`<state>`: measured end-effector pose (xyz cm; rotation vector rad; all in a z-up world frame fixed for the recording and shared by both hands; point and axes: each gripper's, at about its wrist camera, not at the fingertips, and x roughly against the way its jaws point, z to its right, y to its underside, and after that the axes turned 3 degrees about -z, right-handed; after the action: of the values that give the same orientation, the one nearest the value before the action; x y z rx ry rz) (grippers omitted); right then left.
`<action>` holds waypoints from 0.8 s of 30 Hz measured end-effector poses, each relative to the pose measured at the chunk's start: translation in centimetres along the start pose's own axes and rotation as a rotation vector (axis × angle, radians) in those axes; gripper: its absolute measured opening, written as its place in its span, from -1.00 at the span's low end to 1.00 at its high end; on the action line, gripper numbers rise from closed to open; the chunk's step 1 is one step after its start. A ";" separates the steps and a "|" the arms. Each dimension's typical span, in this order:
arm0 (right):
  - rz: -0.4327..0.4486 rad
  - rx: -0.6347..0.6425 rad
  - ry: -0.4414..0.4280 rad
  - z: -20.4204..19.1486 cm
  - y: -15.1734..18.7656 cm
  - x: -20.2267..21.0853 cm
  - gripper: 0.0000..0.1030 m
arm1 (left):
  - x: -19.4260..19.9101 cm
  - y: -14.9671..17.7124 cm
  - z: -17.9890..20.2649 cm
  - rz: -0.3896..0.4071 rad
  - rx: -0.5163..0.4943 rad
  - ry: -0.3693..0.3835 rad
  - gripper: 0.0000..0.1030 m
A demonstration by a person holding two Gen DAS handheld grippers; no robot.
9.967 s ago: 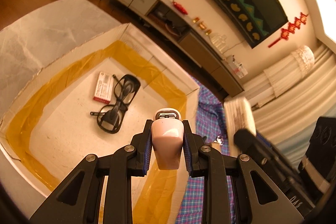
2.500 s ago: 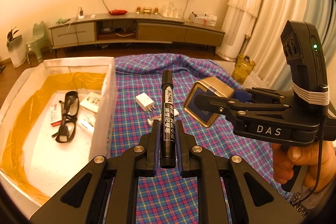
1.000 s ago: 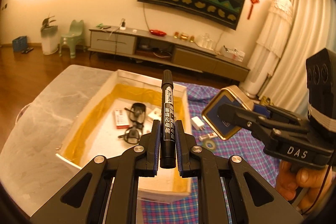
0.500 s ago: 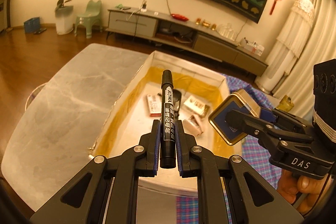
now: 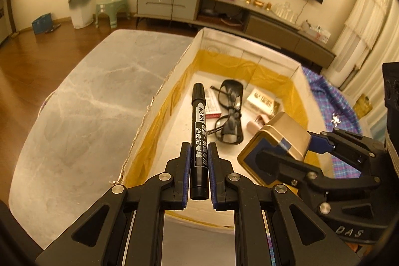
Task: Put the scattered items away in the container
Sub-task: 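Open the left gripper to drop the marker while the right gripper releases the gold cube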
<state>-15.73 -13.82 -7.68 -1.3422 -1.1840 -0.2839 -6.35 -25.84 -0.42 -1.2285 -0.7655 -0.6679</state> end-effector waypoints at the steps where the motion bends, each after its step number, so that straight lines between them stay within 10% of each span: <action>1: -0.007 0.000 0.000 0.0 0.1 -0.3 0.01 | -0.3 0.0 0.0 -0.007 -0.003 -0.006 -0.74; 18: -0.092 -0.065 -0.028 0.4 0.4 -2.5 0.01 | -2.6 -0.3 -0.7 -0.053 -0.015 -0.061 -0.72; 24: -0.092 -0.089 -0.052 0.9 0.4 -2.3 0.15 | -2.4 -0.3 -0.7 -0.050 -0.010 -0.069 -0.42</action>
<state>-16.93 -13.96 -9.91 -1.3813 -1.2912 -0.3738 -7.89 -26.51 -2.34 -1.2501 -0.8534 -0.6744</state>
